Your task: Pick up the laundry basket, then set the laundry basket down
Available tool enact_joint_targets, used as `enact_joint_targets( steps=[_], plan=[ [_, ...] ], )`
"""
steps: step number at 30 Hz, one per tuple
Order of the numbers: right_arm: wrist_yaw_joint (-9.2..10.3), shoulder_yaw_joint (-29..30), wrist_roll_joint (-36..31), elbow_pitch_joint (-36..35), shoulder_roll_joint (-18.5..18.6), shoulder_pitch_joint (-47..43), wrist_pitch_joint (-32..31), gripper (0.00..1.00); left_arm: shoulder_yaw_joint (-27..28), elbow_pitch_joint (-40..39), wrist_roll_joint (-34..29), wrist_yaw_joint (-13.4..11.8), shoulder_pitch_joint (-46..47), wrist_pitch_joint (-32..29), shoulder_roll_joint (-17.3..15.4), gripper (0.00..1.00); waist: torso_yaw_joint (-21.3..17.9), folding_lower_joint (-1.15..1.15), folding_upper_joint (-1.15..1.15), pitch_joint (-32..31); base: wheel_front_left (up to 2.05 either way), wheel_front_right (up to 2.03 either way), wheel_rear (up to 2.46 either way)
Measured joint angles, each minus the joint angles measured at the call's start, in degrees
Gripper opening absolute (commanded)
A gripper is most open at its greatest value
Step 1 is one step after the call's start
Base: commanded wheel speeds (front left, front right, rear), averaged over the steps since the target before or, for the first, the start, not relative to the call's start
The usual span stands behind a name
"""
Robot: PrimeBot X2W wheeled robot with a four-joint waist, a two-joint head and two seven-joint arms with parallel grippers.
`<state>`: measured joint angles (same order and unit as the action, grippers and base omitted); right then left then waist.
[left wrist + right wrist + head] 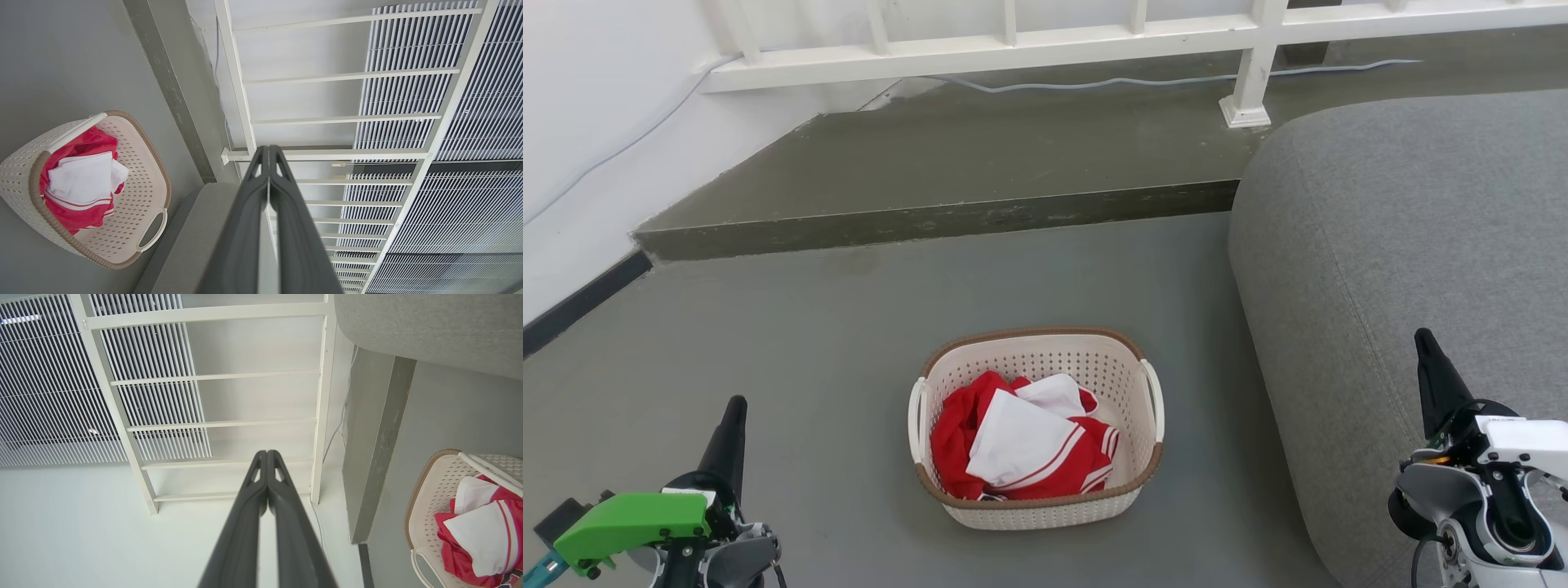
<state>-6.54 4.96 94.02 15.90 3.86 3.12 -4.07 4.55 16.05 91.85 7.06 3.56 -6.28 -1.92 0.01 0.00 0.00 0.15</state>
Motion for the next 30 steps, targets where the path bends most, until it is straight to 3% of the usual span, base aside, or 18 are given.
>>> enact_joint_targets(
  steps=[30],
  plan=[
    [-0.01,0.1,0.0,0.2,0.0,0.0,0.0,0.00,0.1,-0.1,0.0,0.0,0.0,0.0,0.0,0.00,0.0,0.00,0.00,0.0,0.00,0.00,0.00]
  ],
)
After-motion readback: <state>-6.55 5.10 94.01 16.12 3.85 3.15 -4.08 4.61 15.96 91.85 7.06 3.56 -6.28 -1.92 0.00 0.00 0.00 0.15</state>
